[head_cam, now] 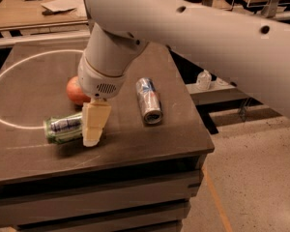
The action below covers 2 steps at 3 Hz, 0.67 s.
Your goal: Knock green can over
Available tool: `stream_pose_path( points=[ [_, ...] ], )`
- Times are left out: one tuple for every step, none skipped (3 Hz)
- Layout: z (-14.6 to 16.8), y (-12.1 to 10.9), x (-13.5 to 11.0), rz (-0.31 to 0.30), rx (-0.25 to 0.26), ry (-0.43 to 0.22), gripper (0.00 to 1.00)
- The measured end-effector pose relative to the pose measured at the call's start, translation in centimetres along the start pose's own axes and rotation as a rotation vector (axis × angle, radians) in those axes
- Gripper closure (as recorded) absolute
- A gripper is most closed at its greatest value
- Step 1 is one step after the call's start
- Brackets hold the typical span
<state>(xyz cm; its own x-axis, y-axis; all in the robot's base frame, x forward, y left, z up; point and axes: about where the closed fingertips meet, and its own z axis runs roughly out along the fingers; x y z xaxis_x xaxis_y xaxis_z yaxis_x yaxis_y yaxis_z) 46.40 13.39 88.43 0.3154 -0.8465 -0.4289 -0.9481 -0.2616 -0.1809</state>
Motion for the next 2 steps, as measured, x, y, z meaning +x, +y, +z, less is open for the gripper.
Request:
stream_pose_path(
  points=[
    [2.1,0.4,-0.3,0.019,-0.045,0.046,0.00],
    [4.6,0.8,-1.2,0.082,-0.090,0.028,0.00]
  ],
)
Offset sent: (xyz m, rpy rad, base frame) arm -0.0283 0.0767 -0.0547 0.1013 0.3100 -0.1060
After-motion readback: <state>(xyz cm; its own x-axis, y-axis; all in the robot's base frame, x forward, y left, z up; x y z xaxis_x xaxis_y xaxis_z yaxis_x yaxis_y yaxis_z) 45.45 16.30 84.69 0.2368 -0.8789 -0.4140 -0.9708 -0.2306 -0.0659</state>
